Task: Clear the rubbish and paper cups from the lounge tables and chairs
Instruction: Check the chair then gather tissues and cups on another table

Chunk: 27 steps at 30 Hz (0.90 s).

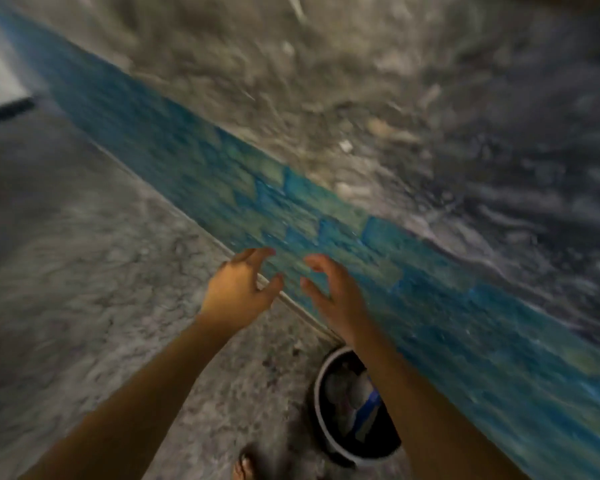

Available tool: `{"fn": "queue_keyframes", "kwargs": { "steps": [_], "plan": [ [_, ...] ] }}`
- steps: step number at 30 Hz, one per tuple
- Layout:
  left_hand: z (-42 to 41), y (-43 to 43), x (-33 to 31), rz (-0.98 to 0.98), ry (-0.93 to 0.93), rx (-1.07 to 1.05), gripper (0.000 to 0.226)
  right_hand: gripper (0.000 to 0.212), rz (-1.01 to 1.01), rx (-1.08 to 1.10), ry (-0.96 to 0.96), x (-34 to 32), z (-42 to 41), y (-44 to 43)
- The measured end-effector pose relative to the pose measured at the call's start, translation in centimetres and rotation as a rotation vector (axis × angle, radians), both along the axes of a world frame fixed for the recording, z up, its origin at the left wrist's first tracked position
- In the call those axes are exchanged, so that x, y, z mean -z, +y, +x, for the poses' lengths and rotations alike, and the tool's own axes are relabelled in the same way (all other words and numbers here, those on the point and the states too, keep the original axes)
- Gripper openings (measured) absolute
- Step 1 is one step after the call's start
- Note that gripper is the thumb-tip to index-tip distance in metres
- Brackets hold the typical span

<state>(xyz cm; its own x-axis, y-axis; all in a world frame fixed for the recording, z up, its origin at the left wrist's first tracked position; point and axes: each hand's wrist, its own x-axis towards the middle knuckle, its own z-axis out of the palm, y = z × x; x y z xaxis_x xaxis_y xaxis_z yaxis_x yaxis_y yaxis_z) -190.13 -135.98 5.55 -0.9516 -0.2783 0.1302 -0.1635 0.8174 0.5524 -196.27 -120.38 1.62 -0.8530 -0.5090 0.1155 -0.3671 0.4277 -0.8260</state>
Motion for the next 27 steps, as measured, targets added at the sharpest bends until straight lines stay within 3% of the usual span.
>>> {"fn": "queue_keyframes", "kwargs": {
  "steps": [6, 13, 21, 27],
  "plan": [
    [8.6, -12.4, -11.2, -0.137, 0.149, -0.263, 0.049, 0.036, -0.122, -0.301, 0.287, -11.9, 2.6, -15.5],
    [25.7, -26.9, -19.5, -0.252, 0.198, -0.627, 0.046, 0.031, -0.278, -0.723, 0.396, -22.0, 14.7, -36.4],
    [47.1, -40.3, -25.7, -0.310, 0.073, -0.973, 0.048, 0.032, -0.378, -1.137, 0.392, -28.4, 34.8, -56.5],
    [57.5, -48.6, -27.0, -0.315, 0.020, -1.161, 0.048, 0.032, -0.406, -1.310, 0.416, -29.1, 45.1, -67.4]
  ]
}}
